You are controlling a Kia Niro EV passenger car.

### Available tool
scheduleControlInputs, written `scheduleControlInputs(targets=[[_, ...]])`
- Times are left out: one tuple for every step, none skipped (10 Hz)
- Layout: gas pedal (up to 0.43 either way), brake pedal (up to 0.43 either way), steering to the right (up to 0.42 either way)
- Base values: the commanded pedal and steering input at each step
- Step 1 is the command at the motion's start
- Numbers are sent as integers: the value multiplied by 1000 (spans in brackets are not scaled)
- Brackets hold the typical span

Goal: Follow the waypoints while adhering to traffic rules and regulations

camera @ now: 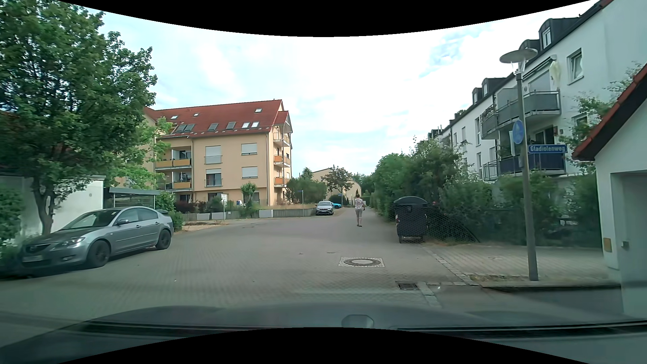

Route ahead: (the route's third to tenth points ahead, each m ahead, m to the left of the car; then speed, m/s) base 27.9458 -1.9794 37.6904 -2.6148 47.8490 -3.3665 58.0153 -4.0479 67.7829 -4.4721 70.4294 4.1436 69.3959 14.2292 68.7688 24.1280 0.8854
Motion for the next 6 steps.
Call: scheduleControlInputs(targets=[[0,73,-105],[0,73,-88],[0,79,-66],[0,79,-48],[0,79,-35],[0,79,-26]])
